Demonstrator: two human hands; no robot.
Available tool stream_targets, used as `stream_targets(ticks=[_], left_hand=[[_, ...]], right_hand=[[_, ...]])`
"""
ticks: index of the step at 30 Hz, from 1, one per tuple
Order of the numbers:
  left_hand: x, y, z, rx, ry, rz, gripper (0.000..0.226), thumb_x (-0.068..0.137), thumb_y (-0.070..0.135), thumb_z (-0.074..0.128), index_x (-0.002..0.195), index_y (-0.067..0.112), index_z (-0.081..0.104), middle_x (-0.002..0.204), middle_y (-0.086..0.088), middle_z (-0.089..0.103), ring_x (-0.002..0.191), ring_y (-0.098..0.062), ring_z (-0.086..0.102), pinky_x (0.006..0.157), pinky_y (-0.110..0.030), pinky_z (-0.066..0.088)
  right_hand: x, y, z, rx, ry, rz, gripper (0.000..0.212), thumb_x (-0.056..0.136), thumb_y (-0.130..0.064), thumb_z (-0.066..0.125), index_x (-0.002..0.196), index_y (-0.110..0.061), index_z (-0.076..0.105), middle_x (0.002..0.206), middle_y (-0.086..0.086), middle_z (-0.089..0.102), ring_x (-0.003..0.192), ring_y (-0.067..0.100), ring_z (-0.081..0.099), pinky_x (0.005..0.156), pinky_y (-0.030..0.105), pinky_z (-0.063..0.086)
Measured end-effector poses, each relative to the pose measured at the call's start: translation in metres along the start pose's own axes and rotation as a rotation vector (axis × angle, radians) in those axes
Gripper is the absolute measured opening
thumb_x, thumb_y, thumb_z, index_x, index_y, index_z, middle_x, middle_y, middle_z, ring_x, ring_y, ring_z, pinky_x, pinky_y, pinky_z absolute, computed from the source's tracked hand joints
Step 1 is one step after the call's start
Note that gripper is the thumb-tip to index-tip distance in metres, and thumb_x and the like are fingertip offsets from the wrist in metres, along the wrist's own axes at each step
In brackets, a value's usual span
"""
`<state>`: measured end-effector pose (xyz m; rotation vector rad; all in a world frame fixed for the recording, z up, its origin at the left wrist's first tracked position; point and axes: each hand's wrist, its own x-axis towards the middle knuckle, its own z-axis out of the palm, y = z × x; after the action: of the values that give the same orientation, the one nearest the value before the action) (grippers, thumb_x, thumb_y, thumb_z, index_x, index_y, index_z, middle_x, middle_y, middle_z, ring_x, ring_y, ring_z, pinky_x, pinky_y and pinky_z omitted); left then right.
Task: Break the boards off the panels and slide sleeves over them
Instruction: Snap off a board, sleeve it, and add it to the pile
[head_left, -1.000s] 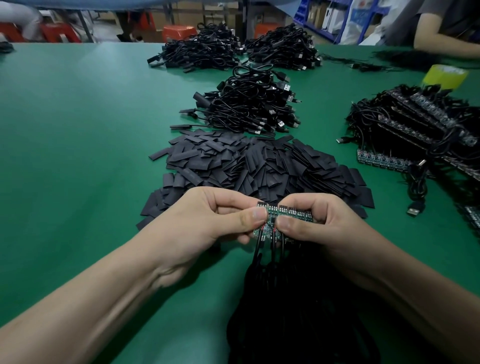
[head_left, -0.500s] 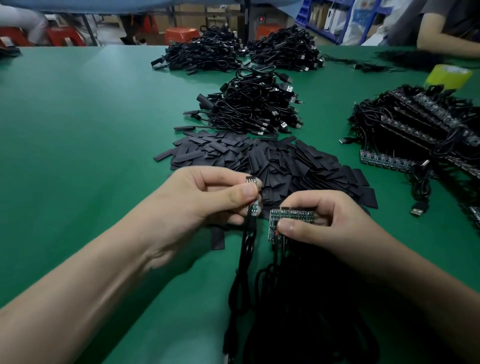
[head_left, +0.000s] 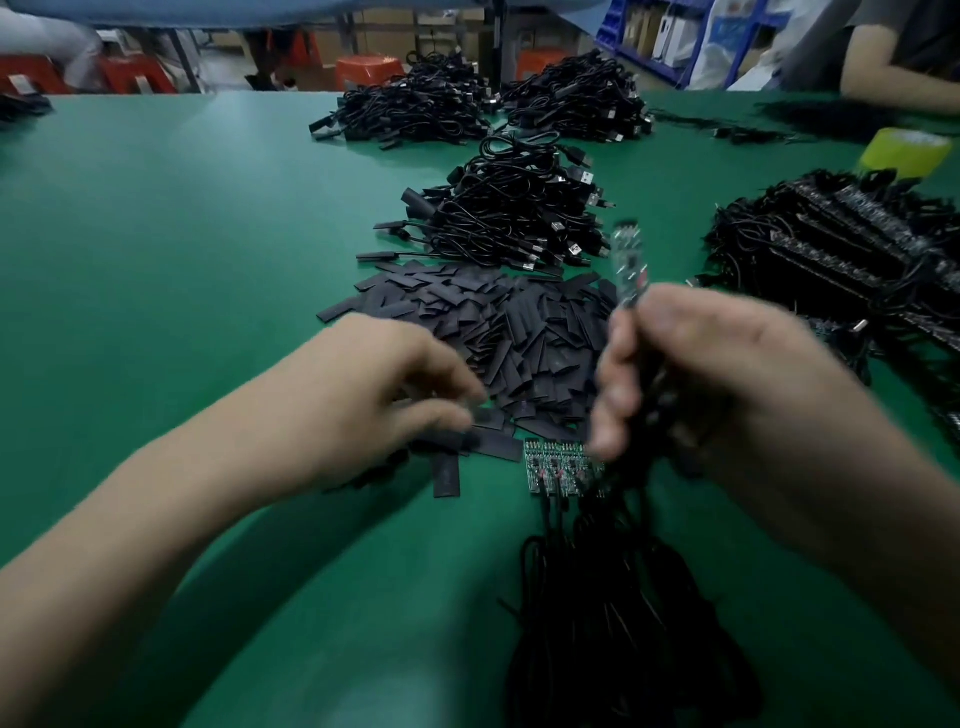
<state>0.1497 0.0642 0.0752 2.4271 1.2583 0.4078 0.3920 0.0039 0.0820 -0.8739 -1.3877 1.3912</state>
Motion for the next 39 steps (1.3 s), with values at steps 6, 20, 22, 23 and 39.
stream_targets(ticks=[6, 20, 22, 23, 39], left_hand=[[-0.002, -0.001, 0.012, 0.363, -0.077, -0.033, 0.028, 0.083, 0.051, 0.074, 0.109, 0.043, 0.069, 0.093, 0.022, 0.058, 0.096, -0.006, 0.062, 0.078, -0.027, 0.05], [-0.006, 0.012, 0.0, 0.234, 0.08, 0.088, 0.016, 0.078, 0.043, 0.074, 0.094, 0.042, 0.076, 0.088, 0.022, 0.064, 0.076, -0.001, 0.061, 0.072, -0.03, 0.054], [-0.007, 0.021, 0.002, 0.158, 0.114, 0.142, 0.014, 0.079, 0.043, 0.074, 0.092, 0.039, 0.078, 0.086, 0.02, 0.065, 0.071, 0.001, 0.06, 0.069, -0.029, 0.054], [-0.007, 0.025, 0.004, 0.12, 0.131, 0.171, 0.016, 0.079, 0.043, 0.072, 0.092, 0.037, 0.078, 0.085, 0.019, 0.066, 0.07, 0.002, 0.058, 0.069, -0.027, 0.053], [-0.007, 0.026, 0.034, -0.146, 0.439, 0.247, 0.023, 0.077, 0.032, 0.084, 0.097, 0.02, 0.082, 0.084, 0.008, 0.071, 0.075, -0.005, 0.067, 0.072, -0.023, 0.053]], right_hand=[[0.004, -0.023, -0.026, -0.244, -0.068, 0.186, 0.029, 0.09, -0.037, 0.059, 0.071, -0.015, 0.058, 0.055, 0.001, 0.042, 0.036, 0.012, 0.034, 0.038, 0.021, 0.035], [-0.009, 0.035, -0.012, -0.447, 0.097, 0.208, 0.037, 0.089, -0.055, 0.062, 0.093, -0.02, 0.075, 0.051, -0.012, 0.037, 0.043, 0.006, 0.033, 0.043, 0.02, 0.03], [-0.01, 0.038, -0.008, -0.411, 0.067, 0.204, 0.034, 0.089, -0.051, 0.066, 0.094, -0.019, 0.074, 0.05, -0.016, 0.039, 0.043, 0.001, 0.034, 0.043, 0.014, 0.03], [-0.011, 0.04, -0.005, -0.392, 0.052, 0.201, 0.031, 0.089, -0.049, 0.067, 0.093, -0.019, 0.074, 0.05, -0.017, 0.04, 0.042, 0.0, 0.034, 0.043, 0.012, 0.03], [-0.01, 0.038, -0.013, -0.399, 0.076, 0.109, 0.035, 0.097, -0.051, 0.048, 0.086, -0.023, 0.066, 0.055, -0.011, 0.039, 0.047, 0.002, 0.033, 0.046, 0.019, 0.03]])
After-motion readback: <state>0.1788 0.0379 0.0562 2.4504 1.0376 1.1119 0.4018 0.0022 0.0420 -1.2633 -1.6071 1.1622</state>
